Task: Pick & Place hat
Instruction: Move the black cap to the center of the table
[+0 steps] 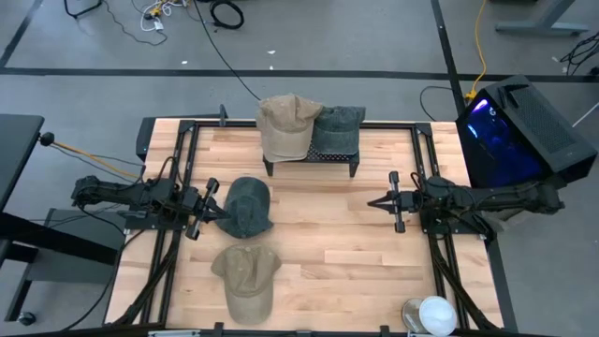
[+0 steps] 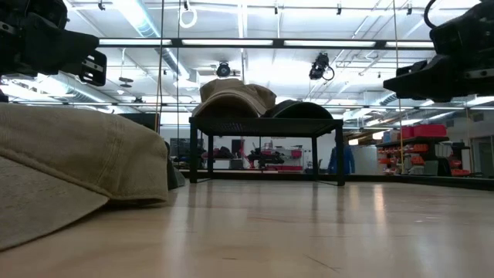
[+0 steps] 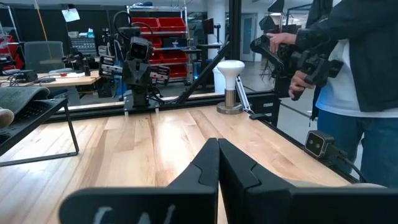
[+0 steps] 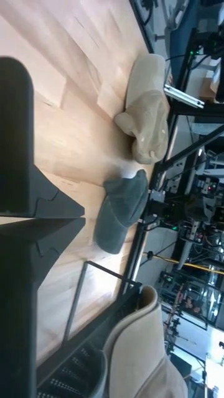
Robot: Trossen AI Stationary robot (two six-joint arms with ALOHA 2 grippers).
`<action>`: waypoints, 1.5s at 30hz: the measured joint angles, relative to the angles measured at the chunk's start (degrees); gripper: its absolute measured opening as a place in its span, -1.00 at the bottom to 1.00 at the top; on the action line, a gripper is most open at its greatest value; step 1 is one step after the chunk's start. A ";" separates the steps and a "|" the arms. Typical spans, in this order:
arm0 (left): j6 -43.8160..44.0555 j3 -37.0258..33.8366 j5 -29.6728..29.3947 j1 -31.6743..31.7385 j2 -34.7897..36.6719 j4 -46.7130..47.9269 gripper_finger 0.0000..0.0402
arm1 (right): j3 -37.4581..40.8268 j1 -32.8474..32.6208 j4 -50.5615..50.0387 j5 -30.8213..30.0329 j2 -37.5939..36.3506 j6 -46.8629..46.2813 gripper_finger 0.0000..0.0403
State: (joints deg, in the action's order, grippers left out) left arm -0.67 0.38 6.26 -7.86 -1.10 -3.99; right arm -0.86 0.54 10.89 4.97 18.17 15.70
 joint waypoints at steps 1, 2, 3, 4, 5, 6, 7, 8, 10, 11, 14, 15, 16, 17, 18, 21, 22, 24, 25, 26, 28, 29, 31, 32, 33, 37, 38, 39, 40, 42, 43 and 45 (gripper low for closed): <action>0.00 0.02 0.00 0.02 0.00 0.00 -0.99 | 0.00 0.00 -1.13 -0.02 -0.72 0.01 -1.00; 0.00 0.02 0.00 0.00 0.00 0.00 -0.99 | 0.00 0.00 -2.07 -0.07 -1.36 0.00 -1.00; 0.00 0.01 0.00 0.01 0.00 0.00 -0.99 | 0.00 -0.01 -2.94 -0.45 -1.99 -0.05 -1.00; 0.00 0.02 -0.02 0.01 0.00 0.00 -0.99 | 0.00 -0.02 -3.89 -1.04 -2.61 -0.23 -1.00; 0.00 0.00 -0.02 0.00 0.00 0.00 -0.99 | 0.00 0.00 -4.83 -1.79 -3.25 -0.24 -1.00; 0.00 0.00 0.00 0.02 0.00 0.00 -0.99 | 0.00 -0.02 -5.80 -2.34 -3.92 -0.24 -1.00; 0.00 0.00 -0.02 0.00 0.00 0.00 -0.99 | 0.00 0.00 -6.66 -2.60 -4.54 -0.20 -1.00; 0.00 0.02 -0.02 0.00 0.00 0.00 -0.99 | 0.00 0.00 -7.35 -2.64 -5.12 -0.22 -1.00; 0.00 0.00 -0.02 0.02 0.00 0.00 -0.99 | 0.00 0.00 -8.92 -2.61 -6.37 -0.22 -1.00; 0.00 0.01 -0.02 0.01 0.00 0.00 -0.99 | 0.00 -0.01 -9.69 -2.60 -6.95 -0.22 -1.00; 0.00 0.02 -0.02 0.02 0.00 0.00 -0.99 | 0.00 0.00 -10.27 -2.60 -8.12 -0.20 -1.00; 0.00 0.02 -0.02 0.00 0.00 0.00 -0.99 | 0.00 0.00 -10.33 -2.64 -8.47 -0.22 -1.00; 0.00 0.01 -0.02 0.01 0.00 0.00 -0.99 | 0.00 0.00 -10.27 -2.92 -8.80 -0.24 -1.00; 0.00 0.02 -0.02 0.02 0.00 0.00 -0.99 | 0.00 0.00 -10.32 -3.25 -9.04 -0.35 -1.00; 0.00 0.00 -0.02 0.02 0.00 0.00 -0.99 | 0.00 0.00 -10.45 -3.94 -9.31 -0.49 -1.00; 0.00 0.02 -0.02 0.00 0.00 0.00 -0.99 | 0.00 0.02 -10.60 -4.95 -10.24 -1.11 -1.00; 0.00 0.02 -0.02 0.00 0.00 0.00 -0.99 | 0.00 0.02 -10.58 -4.95 -10.64 -1.32 -1.00; 0.00 0.01 -0.02 0.02 0.00 0.00 -0.99 | 0.00 0.02 -10.57 -4.93 -11.29 -1.40 -1.00; 0.00 0.02 -0.02 0.01 0.00 0.00 -0.99 | 0.00 0.02 -10.58 -4.92 -11.66 -1.40 -1.00; 0.00 0.01 -0.02 0.01 0.00 0.00 -0.99 | 0.00 0.02 -10.60 -4.90 -12.07 -1.51 -1.00; 0.00 0.02 -0.02 0.02 0.00 0.00 -0.99 | 0.00 0.02 -10.57 -4.87 -13.00 -1.51 -1.00; 0.00 0.02 -0.02 0.00 0.00 0.00 -0.99 | 0.00 0.02 -10.57 -4.87 -13.50 -1.53 -1.00; 0.00 0.02 -0.02 0.02 0.00 0.00 -0.99 | 0.00 0.02 -10.58 -4.82 -14.56 -1.75 -1.00; 0.00 0.01 -0.02 0.02 0.00 0.00 -0.99 | 0.00 0.02 -10.57 -4.79 -15.07 -1.87 -1.00; 0.00 0.01 -0.02 0.00 0.00 0.00 -0.99 | 0.00 0.02 -10.57 -4.77 -15.50 -1.97 -1.00; 0.00 0.02 -0.02 0.02 0.00 0.00 -0.99 | 0.00 0.02 -10.57 -4.74 -17.19 -3.19 -1.00; 0.00 0.02 -0.02 0.02 0.00 0.00 -0.99 | 0.00 0.02 -10.57 -4.74 -17.64 -3.29 -1.00; 0.00 0.02 -0.02 0.02 0.00 0.00 -0.99 | 0.00 0.02 -10.57 -4.74 -18.14 -3.38 -1.00; 0.00 0.00 -0.02 0.00 0.00 0.00 -0.99 | -0.02 0.02 -10.45 -4.74 -18.24 -3.41 -1.00; 0.00 0.01 -0.02 0.01 0.00 0.00 -0.99 | -0.04 0.02 -10.62 -4.74 -18.22 -3.46 -1.00; 0.00 0.02 -0.02 0.02 0.00 0.00 -0.99 | -0.04 0.02 -10.59 -4.74 -18.20 -3.64 -1.00; -0.01 0.02 -0.01 0.01 0.00 0.00 -0.99 | -0.04 0.02 -10.57 -4.76 -18.20 -4.50 -1.00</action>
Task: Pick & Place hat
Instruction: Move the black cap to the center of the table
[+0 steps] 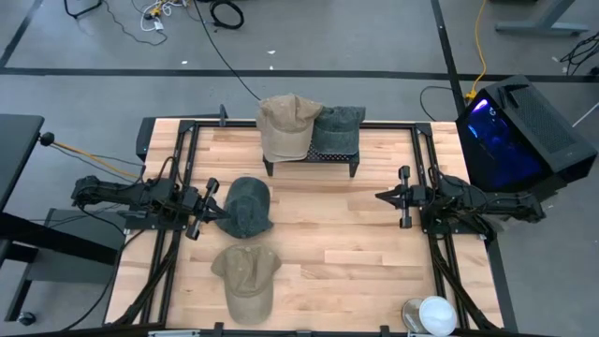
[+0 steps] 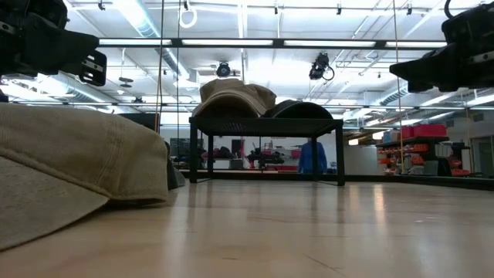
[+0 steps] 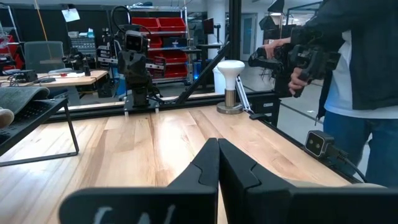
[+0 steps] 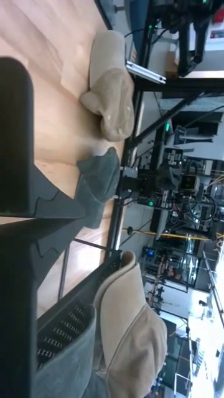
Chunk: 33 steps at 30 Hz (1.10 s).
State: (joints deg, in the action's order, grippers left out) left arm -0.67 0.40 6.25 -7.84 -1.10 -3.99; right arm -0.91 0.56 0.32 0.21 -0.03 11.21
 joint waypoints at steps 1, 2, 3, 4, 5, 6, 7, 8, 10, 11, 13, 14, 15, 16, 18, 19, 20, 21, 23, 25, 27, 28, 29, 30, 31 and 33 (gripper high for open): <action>0.01 0.00 -0.01 0.01 0.00 0.00 -0.99 | 0.00 0.00 0.08 -0.18 0.00 -0.26 -1.00; 0.01 0.00 -0.01 0.00 0.00 0.00 -0.99 | 0.00 0.00 0.13 -0.25 0.00 -0.23 -1.00; 0.01 0.00 -0.01 -0.01 0.00 0.00 -0.99 | 0.00 0.00 0.15 -0.59 0.05 0.27 -1.00; 0.01 0.00 -0.01 0.01 0.00 0.00 -0.99 | 0.00 0.00 0.20 -0.70 0.24 0.77 -1.00; 0.01 0.00 -0.01 -0.01 0.00 0.00 -0.99 | 0.00 0.00 0.27 -0.69 0.47 1.43 -1.00; 0.01 -0.02 -0.01 0.00 0.00 0.00 -0.99 | 0.00 0.00 0.21 -0.67 0.59 1.69 -0.99; 0.01 -0.02 0.01 0.00 0.00 0.00 -0.99 | 0.00 0.00 0.20 -0.70 0.63 1.77 -0.98; 0.01 0.00 0.00 -0.01 -0.01 0.00 -0.99 | 0.00 0.00 0.20 -0.69 0.63 1.75 -0.96; 0.01 -0.02 0.00 0.01 0.00 0.00 -0.99 | 0.00 0.00 0.28 -0.68 0.61 1.62 -0.93; 0.01 -0.02 0.00 -0.01 0.00 0.00 -0.99 | 0.00 0.00 0.25 -0.70 0.61 1.64 -0.91; 0.01 -0.02 -0.01 0.01 0.00 0.00 -0.99 | 0.00 0.00 0.24 -0.70 0.61 2.15 -0.88; 0.01 -0.02 -0.01 0.01 0.00 0.00 -0.99 | 0.00 0.00 0.24 -0.72 0.61 2.80 -0.87; 0.01 -0.01 -0.01 0.01 0.00 0.00 -0.99 | 0.00 0.00 0.24 -0.71 0.61 3.51 -0.87; 0.01 -0.02 -0.01 0.00 0.00 0.00 -0.99 | 0.00 0.00 0.24 -0.73 0.61 4.36 -0.86; 0.01 0.00 -0.01 0.00 0.00 0.00 -0.99 | 0.00 0.00 0.24 -0.74 0.61 6.08 -0.86; 0.01 -0.01 0.00 0.00 0.00 0.00 -0.99 | 0.00 0.00 0.24 -0.74 0.61 6.94 -0.86; 0.01 -0.01 0.00 -0.01 0.00 0.00 -0.99 | 0.00 0.00 0.24 -0.76 0.61 7.83 -0.86; 0.01 -0.01 -0.01 0.00 -0.01 0.00 -0.99 | 0.00 0.00 0.24 -0.76 0.61 8.51 -0.86; 0.01 -0.02 -0.01 -0.01 -0.01 0.00 -0.99 | 0.00 0.00 0.24 -0.79 0.61 9.77 -0.86; 0.01 -0.01 -0.01 0.01 0.00 0.00 -0.99 | 0.00 0.00 0.24 -0.79 0.61 10.71 -0.86; 0.01 -0.02 -0.01 -0.01 0.00 0.00 -0.99 | 0.00 0.00 0.24 -0.79 0.61 10.91 -0.86; 0.00 -0.01 0.00 -0.01 -0.01 0.00 -0.99 | 0.00 0.00 0.24 -0.79 0.61 10.89 -0.86; 0.01 0.00 -0.01 -0.01 0.00 0.00 -0.99 | 0.00 0.00 0.24 -0.79 0.61 10.72 -0.86; 0.01 -0.01 -0.01 -0.01 0.00 0.00 -0.99 | 0.00 0.00 0.24 -0.79 0.61 10.68 -0.86; 0.01 -0.02 0.01 0.01 0.00 0.00 -0.99 | 0.00 0.00 0.24 -0.79 0.61 10.69 -0.86; 0.01 -0.02 -0.01 -0.01 0.00 0.00 -0.99 | 0.00 0.00 0.24 -0.79 0.61 10.72 -0.85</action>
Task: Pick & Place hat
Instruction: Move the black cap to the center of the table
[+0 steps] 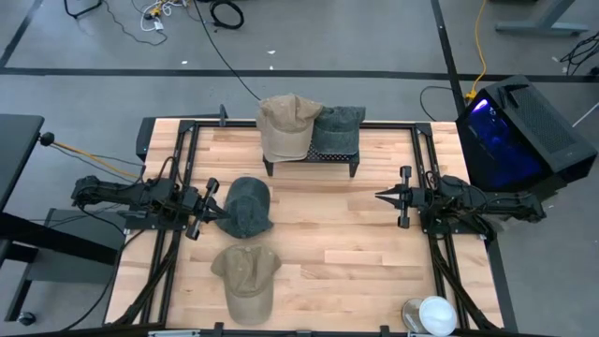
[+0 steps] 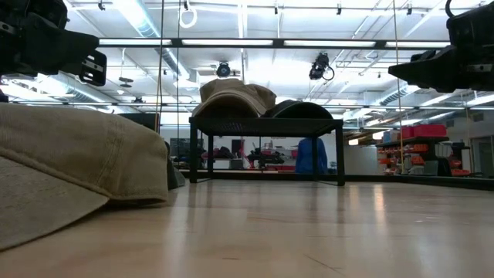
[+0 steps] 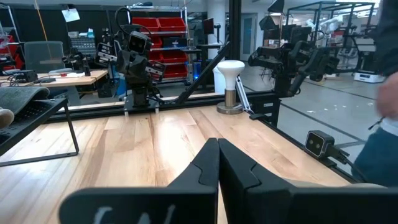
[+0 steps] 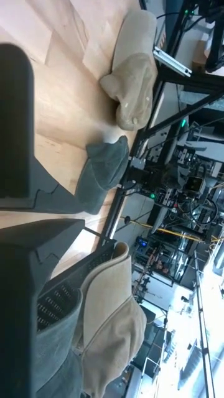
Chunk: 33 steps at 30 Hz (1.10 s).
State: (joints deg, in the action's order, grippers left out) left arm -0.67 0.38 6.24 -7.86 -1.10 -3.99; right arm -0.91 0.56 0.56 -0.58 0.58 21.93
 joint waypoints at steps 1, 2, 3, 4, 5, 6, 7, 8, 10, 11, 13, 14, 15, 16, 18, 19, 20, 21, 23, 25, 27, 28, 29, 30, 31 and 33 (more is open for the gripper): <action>0.00 0.02 0.00 0.01 0.00 0.00 -0.99 | 0.00 0.00 0.00 0.00 0.00 0.00 -0.85; -0.02 0.00 0.00 0.02 0.00 0.00 -0.99 | 0.00 0.00 0.00 0.00 0.00 0.00 -0.85; 0.00 0.00 0.02 0.02 0.00 0.00 -0.99 | 0.00 0.00 0.00 0.00 0.00 0.00 -0.85; 0.00 0.02 0.01 0.02 0.00 0.00 -0.99 | 0.00 0.00 0.00 0.00 0.00 0.02 -0.85; -0.02 0.00 0.02 0.00 -0.02 0.00 -0.99 | 0.00 0.00 0.00 0.00 0.00 0.00 -0.85; 0.00 0.01 0.01 0.02 0.00 0.00 -0.99 | 0.00 0.00 0.00 0.00 0.00 0.02 -0.85; 0.00 0.01 0.01 0.00 0.00 0.00 -0.99 | 0.00 0.00 0.00 0.00 0.00 0.02 -0.85; -0.01 0.02 0.00 0.01 0.00 0.00 -0.99 | 0.00 0.00 0.00 0.00 0.00 0.02 -0.85; 0.00 0.01 0.00 0.00 0.00 0.00 -0.99 | 0.00 0.00 0.00 0.00 0.00 0.02 -0.85; 0.00 0.02 0.01 0.02 0.00 -0.01 -0.99 | 0.00 0.00 0.00 0.00 0.00 0.02 -0.85; 0.12 0.02 0.01 0.01 -0.01 -0.15 -0.99 | 0.00 0.00 0.00 0.00 0.00 0.02 -0.85; 1.51 0.02 0.02 0.02 -0.02 -0.39 -0.99 | 0.00 0.00 0.00 0.00 0.00 0.02 -0.85; 3.96 0.02 0.02 0.00 0.00 -0.76 -0.99 | 0.00 -0.01 0.00 0.00 0.00 0.02 -0.85; 6.33 0.02 -0.10 -0.02 0.00 -1.19 -0.99 | 0.00 0.00 0.00 0.00 0.00 0.04 -0.85; 9.24 0.02 -1.09 0.00 0.00 -2.19 -0.99 | 0.00 -0.01 0.00 0.00 0.00 0.03 -0.85; 10.25 0.01 -1.53 0.00 0.00 -2.59 -0.99 | 0.00 0.00 0.00 0.02 0.00 0.05 -0.85; 10.98 0.02 -1.75 0.00 0.00 -2.91 -0.99 | 0.00 0.00 0.00 0.00 0.00 0.05 -0.85; 11.95 0.00 -1.84 0.02 0.00 -3.20 -0.99 | 0.00 -0.01 0.00 0.00 0.00 0.05 -0.85; 13.68 0.02 -1.85 0.02 -0.02 -3.77 -0.99 | 0.00 0.00 0.00 0.00 0.00 0.05 -0.85; 14.91 0.02 -1.88 0.02 0.00 -5.75 -0.99 | 0.00 0.00 0.00 0.02 0.00 0.05 -0.85; 17.16 0.02 -1.87 0.01 0.00 -7.48 -0.99 | 0.00 0.00 0.00 0.02 0.00 0.05 -0.85; 18.53 0.02 -1.91 -0.02 -0.01 -8.38 -0.99 | 0.00 -0.01 0.00 0.01 0.00 0.05 -0.85; 18.83 0.02 -1.94 -0.02 -0.02 -9.58 -0.99 | 0.00 -0.01 0.00 0.00 0.00 0.05 -0.85; 18.57 0.02 -1.94 -0.02 0.00 -10.87 -0.99 | 0.00 -0.01 0.00 0.02 0.00 0.05 -0.85; 17.93 0.02 -1.76 0.00 0.00 -12.05 -0.99 | 0.00 0.00 0.00 0.01 0.00 0.05 -0.85; 16.13 0.16 -0.24 0.02 0.00 -14.07 -0.99 | 0.00 0.00 0.00 0.02 0.00 0.05 -0.85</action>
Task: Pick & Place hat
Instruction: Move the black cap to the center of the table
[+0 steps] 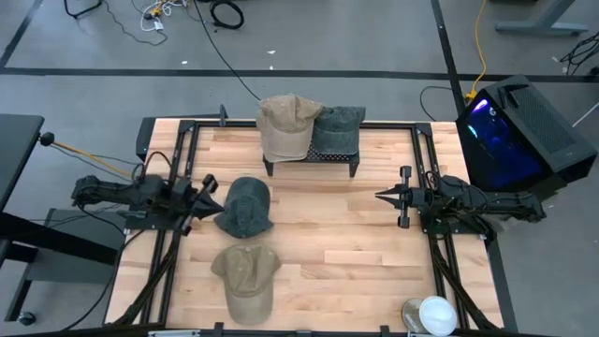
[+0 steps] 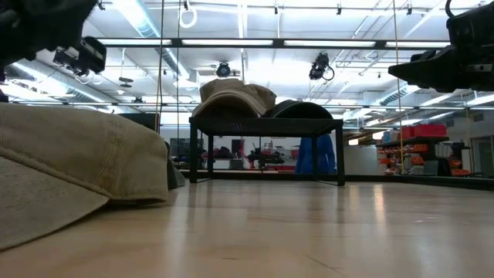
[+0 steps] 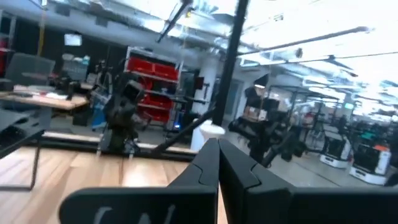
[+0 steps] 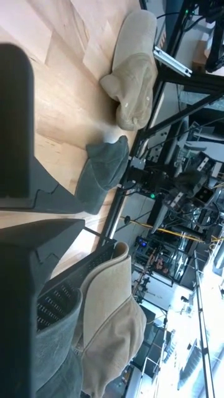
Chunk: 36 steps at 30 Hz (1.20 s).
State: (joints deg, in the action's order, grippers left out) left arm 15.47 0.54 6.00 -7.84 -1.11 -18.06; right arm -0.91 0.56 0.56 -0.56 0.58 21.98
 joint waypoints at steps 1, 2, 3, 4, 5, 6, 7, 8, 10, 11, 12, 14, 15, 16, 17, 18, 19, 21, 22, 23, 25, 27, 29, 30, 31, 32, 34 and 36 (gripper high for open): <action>-0.73 0.52 0.30 0.00 0.00 0.61 -0.99 | 0.00 -0.01 0.00 -0.01 0.00 0.00 -0.85; -0.79 1.18 0.43 -0.02 -0.19 1.31 -0.99 | 0.00 0.00 0.00 0.00 0.00 0.00 -0.85; -0.80 1.89 0.25 -0.02 -0.35 1.67 -0.98 | 0.00 -0.02 0.00 0.00 0.00 0.00 -0.85; -0.81 2.78 -0.10 -0.02 -0.57 1.78 -0.98 | 0.00 -0.01 0.00 -0.02 0.00 0.00 -0.85; -0.87 3.63 -0.29 -0.02 -0.89 1.98 -0.96 | 0.00 0.00 0.00 0.00 0.00 0.01 -0.85; -1.10 4.52 -0.36 -0.01 -1.47 2.42 -0.94 | 0.00 0.00 0.00 0.00 0.00 0.02 -0.85; -1.39 5.42 -0.49 0.00 -2.15 3.37 -0.91 | 0.00 0.00 0.00 -0.02 0.00 0.02 -0.85; -1.42 6.29 -0.86 0.00 -2.85 4.68 -0.89 | 0.00 -0.02 0.00 0.00 0.00 0.00 -0.85; -1.40 8.62 -1.87 0.00 -4.72 6.90 -0.83 | 0.00 0.00 0.00 -0.02 0.00 0.01 -0.85; -1.55 9.81 -2.60 0.00 -5.67 8.19 -0.79 | 0.00 0.00 0.00 -0.01 0.00 0.01 -0.85; -1.58 10.97 -3.20 0.00 -6.73 9.68 -0.76 | 0.00 0.00 0.00 -0.02 0.00 0.02 -0.85; -1.74 13.24 -4.42 0.00 -9.14 12.60 -0.71 | 0.00 -0.02 0.00 -0.02 0.00 0.00 -0.85; -1.76 14.32 -4.99 0.00 -10.36 13.50 -0.68 | 0.00 0.00 0.00 -0.02 0.00 0.01 -0.85; -1.78 15.55 -5.26 0.00 -11.57 14.58 -0.65 | 0.00 -0.01 0.00 0.00 0.00 0.00 -0.85; -2.13 16.74 -5.39 0.00 -12.81 15.73 -0.61 | 0.00 0.00 0.00 -0.02 0.00 0.01 -0.85; -2.76 17.94 -5.40 0.00 -14.11 16.94 -0.58 | 0.00 -0.02 0.00 -0.02 0.00 0.00 -0.85; -3.82 18.99 -5.38 0.00 -15.44 18.35 -0.55 | 0.00 -0.02 0.00 -0.02 0.00 0.02 -0.85; -5.53 21.29 -5.40 0.00 -18.01 21.34 -0.48 | 0.00 0.00 0.00 -0.02 0.00 0.02 -0.85; -6.36 22.46 -5.37 0.00 -19.27 22.36 -0.45 | 0.00 -0.01 0.00 -0.02 0.00 0.01 -0.85; -7.28 23.60 -5.37 0.00 -20.44 23.49 -0.41 | 0.00 -0.01 0.00 -0.02 0.00 0.02 -0.85; -8.99 25.97 -5.33 0.00 -22.65 26.23 -0.34 | 0.00 0.00 0.00 -0.02 0.00 0.00 -0.85; -11.45 28.12 -4.90 0.00 -24.86 29.02 -0.27 | 0.00 0.00 0.00 -0.02 0.00 0.00 -0.85; -13.98 30.25 -4.70 0.00 -27.02 31.87 -0.19 | 0.00 0.00 0.00 -0.02 0.00 0.00 -0.85; -15.34 31.24 -4.69 -0.01 -28.06 33.11 -0.16 | 0.00 0.00 0.00 -0.02 0.00 0.01 -0.85; -16.72 32.07 -4.65 -0.02 -29.02 34.36 -0.12 | 0.00 -0.01 0.00 -0.02 0.00 0.00 -0.85; -18.23 32.89 -4.48 -0.01 -30.03 35.47 -0.09 | 0.00 0.00 0.00 -0.02 0.00 0.02 -0.85; -21.83 34.37 -3.28 0.00 -32.05 37.26 -0.03 | 0.00 0.00 0.00 -0.02 0.00 0.00 -0.85; -25.36 35.27 -1.89 0.00 -33.75 38.51 0.02 | 0.00 0.00 0.00 -0.02 0.00 0.00 -0.85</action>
State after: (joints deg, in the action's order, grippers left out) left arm -9.89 35.81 4.11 -7.84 -34.86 20.45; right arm -0.91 0.56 0.56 -0.58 0.58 21.98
